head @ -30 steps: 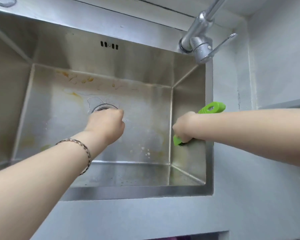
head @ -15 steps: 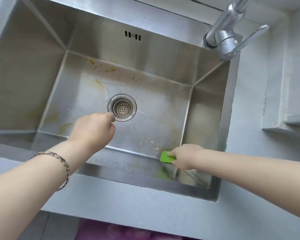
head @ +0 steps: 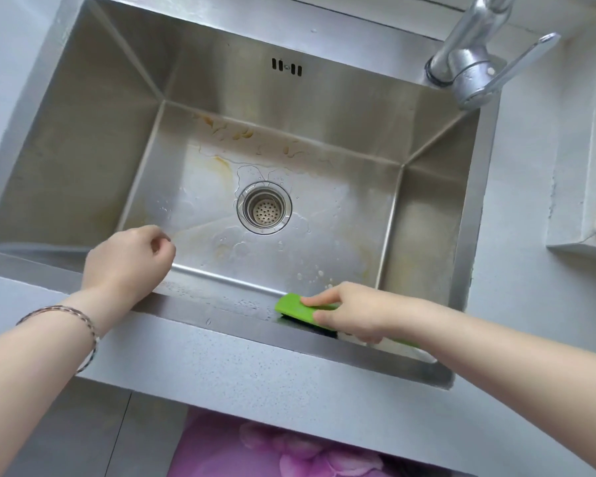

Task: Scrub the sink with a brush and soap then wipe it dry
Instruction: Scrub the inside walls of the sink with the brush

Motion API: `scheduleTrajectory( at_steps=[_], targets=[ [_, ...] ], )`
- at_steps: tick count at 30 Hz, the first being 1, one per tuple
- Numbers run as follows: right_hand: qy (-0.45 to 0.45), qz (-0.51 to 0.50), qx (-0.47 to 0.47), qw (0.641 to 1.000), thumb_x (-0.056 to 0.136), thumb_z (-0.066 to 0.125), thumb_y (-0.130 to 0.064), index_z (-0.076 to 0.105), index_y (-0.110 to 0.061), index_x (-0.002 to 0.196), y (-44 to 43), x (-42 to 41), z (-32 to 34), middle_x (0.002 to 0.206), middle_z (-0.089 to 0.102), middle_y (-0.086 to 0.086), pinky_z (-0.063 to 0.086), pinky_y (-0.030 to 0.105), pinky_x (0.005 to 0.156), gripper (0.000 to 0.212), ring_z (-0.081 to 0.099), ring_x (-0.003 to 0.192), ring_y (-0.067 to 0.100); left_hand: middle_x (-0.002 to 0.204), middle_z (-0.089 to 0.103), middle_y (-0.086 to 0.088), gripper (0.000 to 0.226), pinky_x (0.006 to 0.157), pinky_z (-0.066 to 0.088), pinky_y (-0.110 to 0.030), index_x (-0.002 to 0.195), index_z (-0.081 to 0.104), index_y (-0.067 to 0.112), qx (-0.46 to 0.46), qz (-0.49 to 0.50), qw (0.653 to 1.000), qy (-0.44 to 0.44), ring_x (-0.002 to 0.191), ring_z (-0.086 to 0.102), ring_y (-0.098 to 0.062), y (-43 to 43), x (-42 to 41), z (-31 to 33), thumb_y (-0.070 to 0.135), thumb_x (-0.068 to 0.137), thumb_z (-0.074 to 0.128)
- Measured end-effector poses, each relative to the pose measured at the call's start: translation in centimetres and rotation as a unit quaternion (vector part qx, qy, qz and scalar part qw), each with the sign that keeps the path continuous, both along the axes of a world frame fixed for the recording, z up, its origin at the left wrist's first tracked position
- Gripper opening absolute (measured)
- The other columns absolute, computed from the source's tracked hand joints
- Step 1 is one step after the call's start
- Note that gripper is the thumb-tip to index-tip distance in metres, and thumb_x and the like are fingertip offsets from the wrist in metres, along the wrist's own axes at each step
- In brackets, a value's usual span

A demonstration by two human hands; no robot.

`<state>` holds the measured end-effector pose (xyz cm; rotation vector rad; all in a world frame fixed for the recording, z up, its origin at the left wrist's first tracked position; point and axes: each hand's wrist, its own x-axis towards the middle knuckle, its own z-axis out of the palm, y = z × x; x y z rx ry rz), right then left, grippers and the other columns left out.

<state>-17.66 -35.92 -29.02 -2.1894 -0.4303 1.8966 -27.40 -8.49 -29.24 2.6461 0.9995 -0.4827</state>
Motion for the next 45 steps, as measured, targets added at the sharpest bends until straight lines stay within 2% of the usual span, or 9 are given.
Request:
scheduleTrajectory(
  at_steps=[4, 8, 12, 18, 23, 28, 34, 38, 45],
  targets=[
    [-0.023, 0.069, -0.094, 0.993, 0.094, 0.04, -0.027, 0.043, -0.038, 0.138, -0.8, 0.6, -2.0, 0.057, 0.039, -0.001, 0.029, 0.017, 0.034, 0.045, 0.034, 0.043, 0.017, 0.101, 0.067, -0.009, 0.022, 0.068, 0.037, -0.03, 0.095, 0.066, 0.018, -0.009, 0.018, 1.0, 0.008, 0.085, 0.052, -0.03, 1.4, -0.6, -0.1, 0.021, 0.088, 0.045],
    [0.062, -0.041, 0.046, 0.996, 0.094, 0.049, -0.033, 0.049, -0.048, 0.127, 3.5, 0.2, -1.9, 0.062, 0.039, -0.001, 0.026, 0.013, 0.036, 0.037, 0.032, 0.047, 0.012, 0.107, 0.067, -0.006, 0.023, 0.076, 0.039, -0.033, 0.101, 0.065, 0.017, -0.009, 0.055, 0.997, -0.049, 0.099, 0.056, -0.031, 1.4, -0.8, -0.9, 0.018, 0.089, 0.047],
    [0.037, -0.032, -0.037, 0.998, 0.094, 0.045, -0.031, 0.047, -0.044, 0.133, 2.3, 0.3, -4.6, 0.088, 0.047, 0.0, 0.029, 0.018, 0.04, 0.041, 0.043, 0.067, 0.019, 0.103, 0.067, -0.006, 0.021, 0.08, 0.041, -0.034, 0.102, 0.066, 0.014, -0.013, 0.064, 0.994, -0.085, 0.1, 0.056, -0.03, 1.5, -0.9, -1.0, 0.014, 0.087, 0.05],
    [0.082, -0.068, 0.048, 0.993, 0.097, 0.047, -0.03, 0.046, -0.046, 0.129, 6.3, -0.1, -3.9, 0.066, 0.039, -0.004, 0.026, 0.013, 0.035, 0.037, 0.037, 0.047, 0.009, 0.099, 0.067, -0.004, 0.021, 0.08, 0.041, -0.034, 0.102, 0.066, 0.015, -0.009, 0.062, 0.993, -0.096, 0.099, 0.057, -0.029, 1.5, -0.9, -1.3, 0.014, 0.086, 0.051],
    [0.021, -0.039, -0.078, 0.996, 0.096, 0.043, -0.027, 0.045, -0.039, 0.136, 3.9, 0.1, -5.7, 0.072, 0.041, 0.002, 0.024, 0.012, 0.033, 0.042, 0.036, 0.051, 0.017, 0.101, 0.066, -0.002, 0.022, 0.083, 0.039, -0.032, 0.103, 0.065, 0.016, -0.019, 0.058, 0.994, -0.092, 0.102, 0.056, -0.025, 1.6, -0.9, -1.2, 0.015, 0.087, 0.049],
    [0.098, -0.071, 0.079, 0.99, 0.096, 0.047, -0.034, 0.047, -0.048, 0.129, 9.7, -1.0, -4.0, 0.07, 0.041, 0.001, 0.026, 0.014, 0.038, 0.036, 0.033, 0.052, 0.014, 0.103, 0.066, -0.001, 0.024, 0.083, 0.038, -0.029, 0.105, 0.064, 0.014, -0.054, 0.06, 0.989, -0.125, 0.099, 0.057, -0.024, 2.1, -1.1, -0.9, 0.017, 0.089, 0.047],
    [0.025, 0.027, -0.015, 0.999, 0.095, 0.045, -0.033, 0.045, -0.042, 0.135, 9.0, -0.6, -4.9, 0.063, 0.04, -0.003, 0.03, 0.015, 0.036, 0.041, 0.034, 0.046, 0.013, 0.108, 0.065, -0.015, 0.036, 0.088, 0.042, -0.039, 0.103, 0.066, 0.006, 0.008, 0.061, 0.99, -0.129, 0.102, 0.057, -0.034, 7.8, -2.0, -0.6, 0.02, 0.084, 0.038],
    [0.139, -0.087, 0.15, 0.975, 0.096, 0.048, -0.034, 0.049, -0.052, 0.122, 14.6, -1.6, -3.8, 0.061, 0.037, -0.003, 0.023, 0.012, 0.036, 0.032, 0.03, 0.038, 0.007, 0.113, 0.062, -0.013, 0.027, 0.091, 0.039, -0.037, 0.106, 0.064, 0.007, 0.012, 0.12, 0.985, -0.123, 0.107, 0.053, -0.033, 9.5, -2.3, -1.8, 0.011, 0.09, 0.042],
    [0.081, -0.052, 0.077, 0.992, 0.096, 0.047, -0.034, 0.049, -0.046, 0.129, 15.0, -1.8, -5.5, 0.079, 0.045, 0.003, 0.025, 0.015, 0.038, 0.036, 0.04, 0.059, 0.018, 0.099, 0.065, -0.015, 0.041, 0.088, 0.036, -0.037, 0.099, 0.066, 0.002, 0.041, 0.113, 0.974, -0.193, 0.099, 0.056, -0.034, 9.5, -2.6, -2.2, 0.015, 0.076, 0.034]
  ],
)
